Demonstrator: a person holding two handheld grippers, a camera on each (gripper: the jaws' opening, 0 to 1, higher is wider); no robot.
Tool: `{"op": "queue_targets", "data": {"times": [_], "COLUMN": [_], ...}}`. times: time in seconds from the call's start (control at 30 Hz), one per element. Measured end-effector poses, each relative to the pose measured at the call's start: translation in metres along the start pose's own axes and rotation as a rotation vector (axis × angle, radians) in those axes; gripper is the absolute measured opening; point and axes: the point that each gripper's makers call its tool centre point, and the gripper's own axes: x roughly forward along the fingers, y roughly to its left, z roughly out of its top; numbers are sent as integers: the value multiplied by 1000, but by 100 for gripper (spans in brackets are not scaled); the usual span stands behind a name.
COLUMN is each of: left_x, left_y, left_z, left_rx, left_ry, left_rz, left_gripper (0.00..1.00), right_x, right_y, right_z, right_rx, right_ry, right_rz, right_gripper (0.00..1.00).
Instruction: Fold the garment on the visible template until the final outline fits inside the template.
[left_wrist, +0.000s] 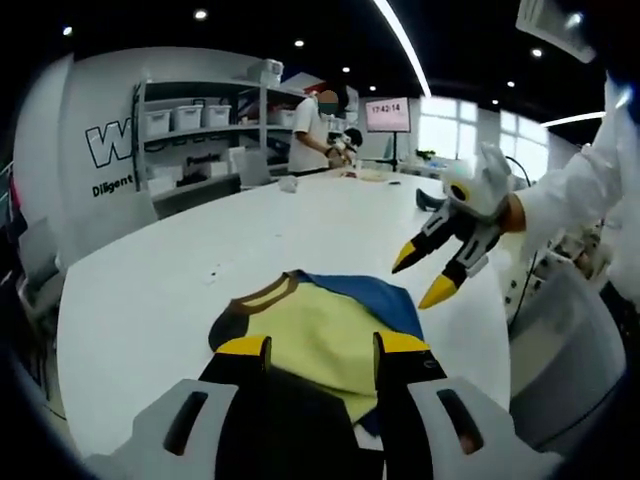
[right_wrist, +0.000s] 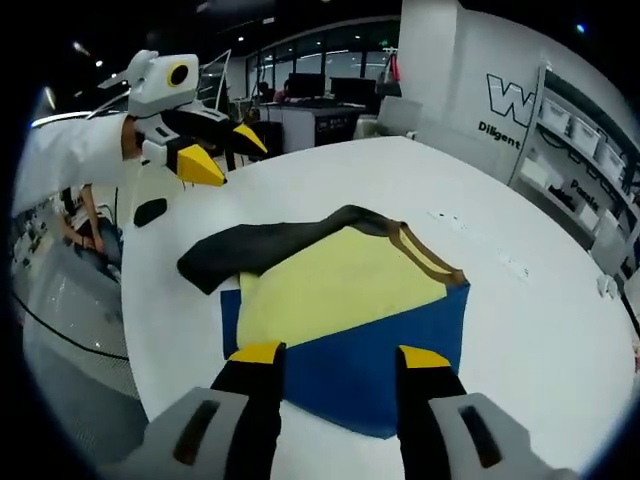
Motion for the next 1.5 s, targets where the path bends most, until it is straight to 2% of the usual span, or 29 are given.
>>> {"op": "queue_targets", "data": {"times": [0.23,0.4,0.47,0.63,0.83,1.17,1.33,1.5], "left_x": [-6,-16,-21,-32,-42,-47,-49,-50], "left_y": [-10,-14,-15,-15,-14,-18,-19,-19], "left_z": [-3,-4,-4,-1,0,2,3,3], "left_rx": [30,40,38,42,46,62,71,80], "left_ry": [8,-1,-6,-24,-38,-45,-51,-49], "left_rz": [-15,-18,-19,-16,-5,-19,-27,-38], "left_gripper": [40,41,41,40,40,40,39,39], "right_x": [-5,-8,-7,-2,6,16,21,30], "right_y": [8,15,24,40,60,73,78,83], "right_z": [-1,-4,-8,-20,-33,-43,-46,-48], "right_rx": [15,55,88,103,245,285,390,428], "right_ry": [-9,-27,-33,-23,-38,-13,-22,-8], "right_rz": [-16,-36,-39,-48,-47,-75,-79,-83], "right_gripper": [48,53,56,58,59,56,50,45]}}
